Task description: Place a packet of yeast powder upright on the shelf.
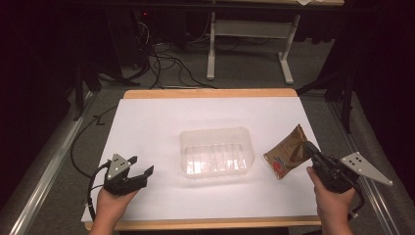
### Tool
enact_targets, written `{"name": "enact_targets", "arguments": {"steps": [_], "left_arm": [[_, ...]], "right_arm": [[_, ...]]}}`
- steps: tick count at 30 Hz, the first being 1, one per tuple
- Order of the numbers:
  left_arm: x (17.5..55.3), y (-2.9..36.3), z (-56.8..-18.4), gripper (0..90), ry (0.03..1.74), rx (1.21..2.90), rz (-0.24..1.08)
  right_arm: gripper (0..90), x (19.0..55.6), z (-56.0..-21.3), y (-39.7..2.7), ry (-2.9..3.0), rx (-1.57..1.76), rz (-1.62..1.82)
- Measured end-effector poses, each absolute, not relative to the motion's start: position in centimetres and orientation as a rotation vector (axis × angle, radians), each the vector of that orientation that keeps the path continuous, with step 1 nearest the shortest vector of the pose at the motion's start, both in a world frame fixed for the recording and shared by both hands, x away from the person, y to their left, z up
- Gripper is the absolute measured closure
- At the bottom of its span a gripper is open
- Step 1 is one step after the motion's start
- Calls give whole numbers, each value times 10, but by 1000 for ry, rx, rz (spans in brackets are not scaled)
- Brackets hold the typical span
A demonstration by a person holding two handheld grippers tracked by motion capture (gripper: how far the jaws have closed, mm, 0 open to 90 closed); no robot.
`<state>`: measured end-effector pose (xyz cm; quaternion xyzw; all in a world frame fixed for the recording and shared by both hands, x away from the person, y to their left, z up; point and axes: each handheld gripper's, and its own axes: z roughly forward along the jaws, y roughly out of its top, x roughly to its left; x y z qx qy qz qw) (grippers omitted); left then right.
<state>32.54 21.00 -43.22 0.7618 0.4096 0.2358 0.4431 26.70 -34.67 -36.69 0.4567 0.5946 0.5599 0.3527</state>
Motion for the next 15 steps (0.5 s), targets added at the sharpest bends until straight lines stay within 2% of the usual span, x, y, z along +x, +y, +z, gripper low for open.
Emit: {"name": "enact_targets", "arguments": {"steps": [15], "left_arm": [[324, 209, -432, 306, 990, 1878, 597]], "right_arm": [[900, 259, -355, -337, 1473, 1173, 1507]]}}
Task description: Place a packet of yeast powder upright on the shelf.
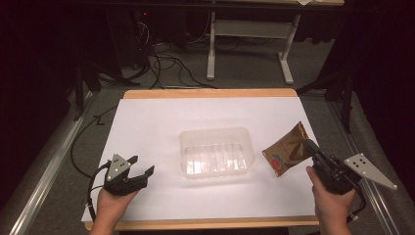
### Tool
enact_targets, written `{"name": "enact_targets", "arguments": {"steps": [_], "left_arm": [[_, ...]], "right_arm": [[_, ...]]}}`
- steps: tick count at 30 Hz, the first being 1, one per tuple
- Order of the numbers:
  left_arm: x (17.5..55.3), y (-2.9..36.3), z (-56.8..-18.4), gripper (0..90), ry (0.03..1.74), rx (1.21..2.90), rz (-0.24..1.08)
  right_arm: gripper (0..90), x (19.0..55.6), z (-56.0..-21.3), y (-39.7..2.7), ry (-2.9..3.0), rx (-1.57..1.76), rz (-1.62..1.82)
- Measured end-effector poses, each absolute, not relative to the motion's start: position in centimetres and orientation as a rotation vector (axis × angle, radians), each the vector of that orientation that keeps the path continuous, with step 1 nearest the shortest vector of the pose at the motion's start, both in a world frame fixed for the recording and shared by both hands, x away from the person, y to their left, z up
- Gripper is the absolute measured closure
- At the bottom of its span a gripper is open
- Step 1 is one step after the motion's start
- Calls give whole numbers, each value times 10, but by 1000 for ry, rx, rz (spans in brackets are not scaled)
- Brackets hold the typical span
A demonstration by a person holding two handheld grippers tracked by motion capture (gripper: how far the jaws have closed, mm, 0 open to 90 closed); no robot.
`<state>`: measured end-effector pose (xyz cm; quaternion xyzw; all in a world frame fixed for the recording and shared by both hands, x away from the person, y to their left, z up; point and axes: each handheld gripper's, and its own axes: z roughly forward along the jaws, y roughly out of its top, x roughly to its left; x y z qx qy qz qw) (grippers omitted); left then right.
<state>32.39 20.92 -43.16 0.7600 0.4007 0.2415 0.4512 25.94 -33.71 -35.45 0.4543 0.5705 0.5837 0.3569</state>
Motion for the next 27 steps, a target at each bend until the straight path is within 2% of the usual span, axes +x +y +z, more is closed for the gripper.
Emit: {"name": "enact_targets", "arguments": {"steps": [27], "left_arm": [[323, 210, -431, 308, 987, 1878, 598]], "right_arm": [[900, 276, -299, -296, 1371, 1128, 1669]]}}
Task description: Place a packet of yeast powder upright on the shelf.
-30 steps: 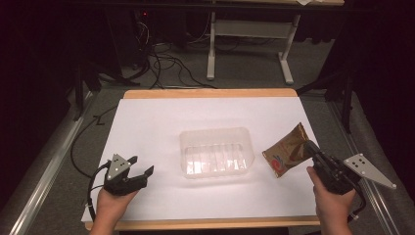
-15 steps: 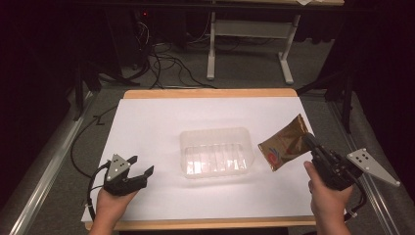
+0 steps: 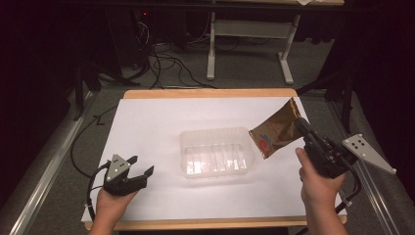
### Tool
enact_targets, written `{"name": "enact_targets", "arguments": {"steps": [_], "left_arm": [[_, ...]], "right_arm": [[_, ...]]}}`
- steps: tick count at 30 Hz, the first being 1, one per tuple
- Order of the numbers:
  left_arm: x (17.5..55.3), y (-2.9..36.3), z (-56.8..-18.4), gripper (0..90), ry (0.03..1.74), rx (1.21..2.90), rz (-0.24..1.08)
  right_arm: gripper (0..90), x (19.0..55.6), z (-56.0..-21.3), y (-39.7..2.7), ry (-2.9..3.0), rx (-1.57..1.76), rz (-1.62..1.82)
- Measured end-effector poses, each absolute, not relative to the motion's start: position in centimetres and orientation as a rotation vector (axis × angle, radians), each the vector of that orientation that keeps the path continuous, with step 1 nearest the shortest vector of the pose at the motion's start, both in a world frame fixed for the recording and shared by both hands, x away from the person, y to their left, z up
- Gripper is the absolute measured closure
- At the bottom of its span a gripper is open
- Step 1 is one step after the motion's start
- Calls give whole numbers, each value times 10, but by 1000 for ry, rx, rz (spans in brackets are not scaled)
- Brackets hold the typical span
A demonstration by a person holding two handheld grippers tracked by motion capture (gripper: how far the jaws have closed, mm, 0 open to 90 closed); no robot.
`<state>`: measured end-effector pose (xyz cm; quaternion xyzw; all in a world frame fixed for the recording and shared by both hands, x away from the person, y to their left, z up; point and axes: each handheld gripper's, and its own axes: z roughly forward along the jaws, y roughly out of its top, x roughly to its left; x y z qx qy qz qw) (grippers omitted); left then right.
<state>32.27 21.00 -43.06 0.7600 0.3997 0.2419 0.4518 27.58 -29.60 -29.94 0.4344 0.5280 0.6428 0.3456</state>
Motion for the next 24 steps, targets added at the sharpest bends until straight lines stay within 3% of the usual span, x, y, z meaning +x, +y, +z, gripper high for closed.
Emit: {"name": "enact_targets", "arguments": {"steps": [15, 24], "left_arm": [[322, 211, -429, 307, 978, 1876, 598], [321, 211, -429, 307, 974, 1871, 595]], "right_arm": [[900, 303, -319, -242, 1411, 1195, 1684], [900, 314, -332, -230, 1407, 1223, 1662]]}}
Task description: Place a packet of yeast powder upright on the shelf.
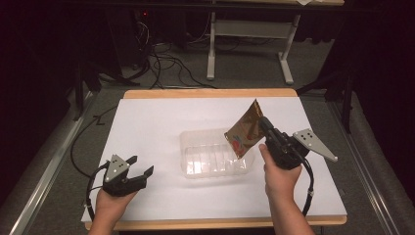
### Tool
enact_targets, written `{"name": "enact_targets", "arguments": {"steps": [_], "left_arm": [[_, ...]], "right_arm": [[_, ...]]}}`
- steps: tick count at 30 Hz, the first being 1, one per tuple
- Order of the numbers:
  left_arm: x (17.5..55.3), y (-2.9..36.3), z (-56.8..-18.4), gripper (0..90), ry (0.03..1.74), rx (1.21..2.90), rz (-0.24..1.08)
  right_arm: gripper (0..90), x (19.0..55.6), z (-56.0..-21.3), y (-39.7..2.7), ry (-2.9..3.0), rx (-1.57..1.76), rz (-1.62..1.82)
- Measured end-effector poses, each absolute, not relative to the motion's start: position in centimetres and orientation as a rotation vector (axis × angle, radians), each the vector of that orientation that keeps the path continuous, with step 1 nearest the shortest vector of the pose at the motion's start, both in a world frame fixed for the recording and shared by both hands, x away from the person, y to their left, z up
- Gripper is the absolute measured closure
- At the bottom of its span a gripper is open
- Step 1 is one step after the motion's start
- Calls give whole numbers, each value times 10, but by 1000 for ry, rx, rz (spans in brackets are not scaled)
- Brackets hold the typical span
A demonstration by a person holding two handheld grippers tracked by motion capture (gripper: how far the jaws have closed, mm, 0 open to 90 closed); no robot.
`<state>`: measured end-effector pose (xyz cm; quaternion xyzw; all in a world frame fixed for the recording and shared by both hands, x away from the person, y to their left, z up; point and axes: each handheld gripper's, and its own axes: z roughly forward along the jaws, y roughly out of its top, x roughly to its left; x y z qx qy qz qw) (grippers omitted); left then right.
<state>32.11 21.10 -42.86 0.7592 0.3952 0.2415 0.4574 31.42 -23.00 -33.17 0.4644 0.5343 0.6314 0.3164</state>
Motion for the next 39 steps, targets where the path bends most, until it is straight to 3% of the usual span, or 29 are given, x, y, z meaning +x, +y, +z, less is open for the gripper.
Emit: {"name": "enact_targets", "arguments": {"steps": [31, 39], "left_arm": [[321, 212, -428, 308, 972, 1872, 592], [321, 211, -429, 307, 976, 1873, 590]], "right_arm": [[900, 316, -339, -213, 1377, 1238, 1674], [900, 315, -348, -226, 1350, 1272, 1642]]}}
